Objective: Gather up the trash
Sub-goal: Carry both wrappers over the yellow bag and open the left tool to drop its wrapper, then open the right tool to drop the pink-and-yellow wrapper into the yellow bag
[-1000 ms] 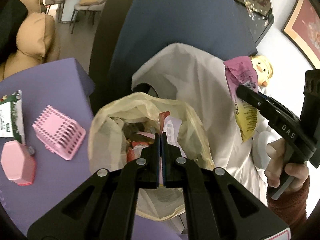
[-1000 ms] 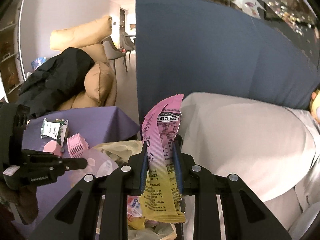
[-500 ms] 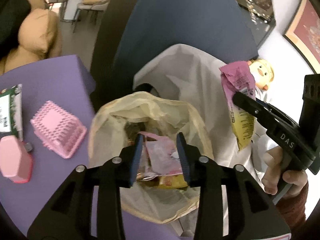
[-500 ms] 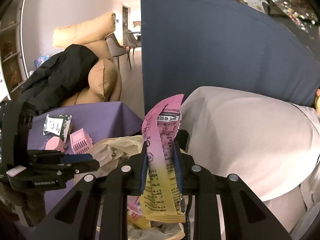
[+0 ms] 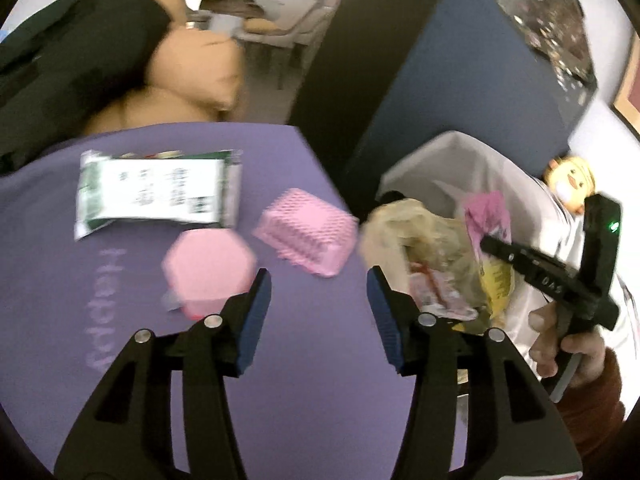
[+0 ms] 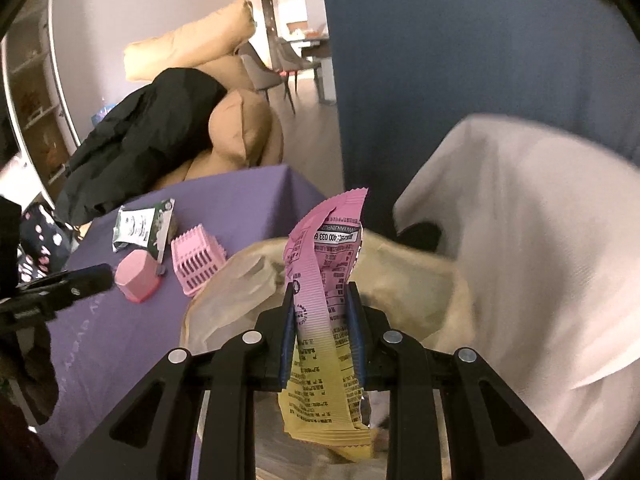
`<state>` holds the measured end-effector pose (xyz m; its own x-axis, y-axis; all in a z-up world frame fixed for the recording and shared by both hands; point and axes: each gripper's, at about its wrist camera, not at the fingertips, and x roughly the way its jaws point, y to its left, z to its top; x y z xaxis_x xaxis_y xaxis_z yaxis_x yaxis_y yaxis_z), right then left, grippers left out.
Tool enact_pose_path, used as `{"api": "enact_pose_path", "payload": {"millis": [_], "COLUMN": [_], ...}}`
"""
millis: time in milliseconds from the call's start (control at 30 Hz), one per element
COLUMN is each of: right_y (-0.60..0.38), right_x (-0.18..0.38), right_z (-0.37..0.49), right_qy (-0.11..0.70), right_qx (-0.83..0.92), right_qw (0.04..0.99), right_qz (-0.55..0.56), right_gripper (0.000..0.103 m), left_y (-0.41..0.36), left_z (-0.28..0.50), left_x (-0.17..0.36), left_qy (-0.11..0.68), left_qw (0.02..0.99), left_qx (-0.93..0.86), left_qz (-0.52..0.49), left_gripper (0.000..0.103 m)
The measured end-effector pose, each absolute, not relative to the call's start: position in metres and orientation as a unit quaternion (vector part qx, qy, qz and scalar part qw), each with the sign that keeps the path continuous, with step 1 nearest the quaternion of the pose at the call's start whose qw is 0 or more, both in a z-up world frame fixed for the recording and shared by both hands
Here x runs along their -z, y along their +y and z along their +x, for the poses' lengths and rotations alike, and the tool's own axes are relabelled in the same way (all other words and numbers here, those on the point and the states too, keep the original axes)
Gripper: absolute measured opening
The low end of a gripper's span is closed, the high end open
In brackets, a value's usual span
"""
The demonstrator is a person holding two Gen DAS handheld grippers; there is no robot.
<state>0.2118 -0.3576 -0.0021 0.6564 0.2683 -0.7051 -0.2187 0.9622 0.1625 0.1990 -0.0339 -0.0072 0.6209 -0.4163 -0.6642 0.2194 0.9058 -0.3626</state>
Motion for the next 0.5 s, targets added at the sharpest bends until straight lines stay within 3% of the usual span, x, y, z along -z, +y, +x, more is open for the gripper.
{"api": "enact_pose_path", "payload": {"millis": [367,500], "right_y": [-0.336,-0.332], "right_x": [0.048,0.058], "right_z": [0.224,0.225], "right_qy": [0.441,0.462], "right_qx": [-0.114,-0.105], "right_qw": [0.890,0.880], "right_qz": [-0.015,-0.042], "right_gripper": [0.023,0.028], "left_y": [0.049,0.060], "left_z": [0.188,0.186], "left_x": [0.024,0.034], "left_qy": [0.394,0.402], "left_qw": [0.898,0.892], "left_qx": [0.107,0.102], "left_qz": [-0.164,-0.178], "left_gripper": [0.052,0.052]}}
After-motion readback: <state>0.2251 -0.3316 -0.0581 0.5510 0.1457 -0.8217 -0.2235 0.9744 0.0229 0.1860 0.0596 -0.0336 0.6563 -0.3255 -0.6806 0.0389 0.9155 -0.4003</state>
